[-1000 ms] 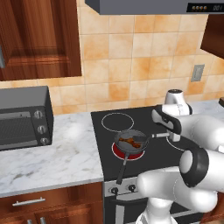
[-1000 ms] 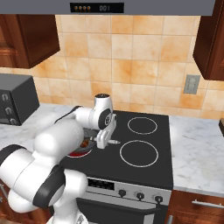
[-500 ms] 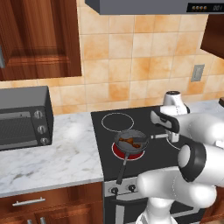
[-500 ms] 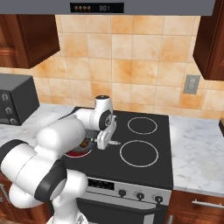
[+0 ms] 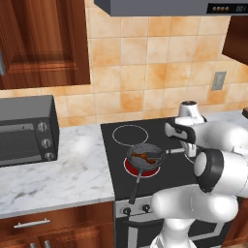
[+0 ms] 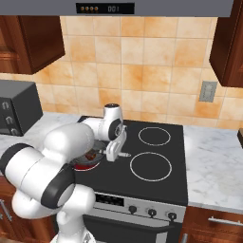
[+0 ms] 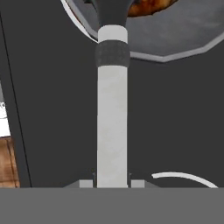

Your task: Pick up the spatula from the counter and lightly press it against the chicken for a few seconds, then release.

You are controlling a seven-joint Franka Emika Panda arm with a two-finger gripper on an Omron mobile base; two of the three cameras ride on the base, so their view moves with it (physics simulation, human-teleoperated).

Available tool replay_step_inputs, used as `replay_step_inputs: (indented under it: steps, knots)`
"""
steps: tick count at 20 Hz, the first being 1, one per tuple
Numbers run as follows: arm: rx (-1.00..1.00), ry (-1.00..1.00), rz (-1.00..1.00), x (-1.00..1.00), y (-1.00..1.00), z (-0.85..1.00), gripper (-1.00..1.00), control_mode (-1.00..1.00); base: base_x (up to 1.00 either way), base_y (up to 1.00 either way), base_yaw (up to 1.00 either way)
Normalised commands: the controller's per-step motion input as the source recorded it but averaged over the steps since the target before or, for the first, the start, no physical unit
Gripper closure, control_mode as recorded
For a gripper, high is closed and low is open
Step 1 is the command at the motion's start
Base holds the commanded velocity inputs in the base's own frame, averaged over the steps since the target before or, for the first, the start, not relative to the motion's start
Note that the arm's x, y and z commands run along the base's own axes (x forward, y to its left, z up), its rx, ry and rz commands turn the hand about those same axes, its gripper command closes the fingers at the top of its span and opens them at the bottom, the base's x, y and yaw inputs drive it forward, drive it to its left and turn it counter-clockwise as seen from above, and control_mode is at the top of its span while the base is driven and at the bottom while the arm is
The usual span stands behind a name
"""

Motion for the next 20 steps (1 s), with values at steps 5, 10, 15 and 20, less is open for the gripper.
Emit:
replay_step_inputs:
  steps: [5, 10, 15, 20]
  knots:
    - [0.00, 0.03, 0.00, 0.13, 0.00, -0.10, 1.00, -1.00, 0.00, 0.00, 0.00]
    - [-0.01, 0.02, 0.00, 0.14, 0.00, -0.06, 1.00, -1.00, 0.00, 0.00, 0.00]
    - [-0.01, 0.02, 0.00, 0.13, 0.00, -0.06, 1.00, -1.00, 0.00, 0.00, 0.00]
    - [-0.01, 0.01, 0.00, 0.13, 0.00, -0.11, 1.00, -1.00, 0.00, 0.00, 0.00]
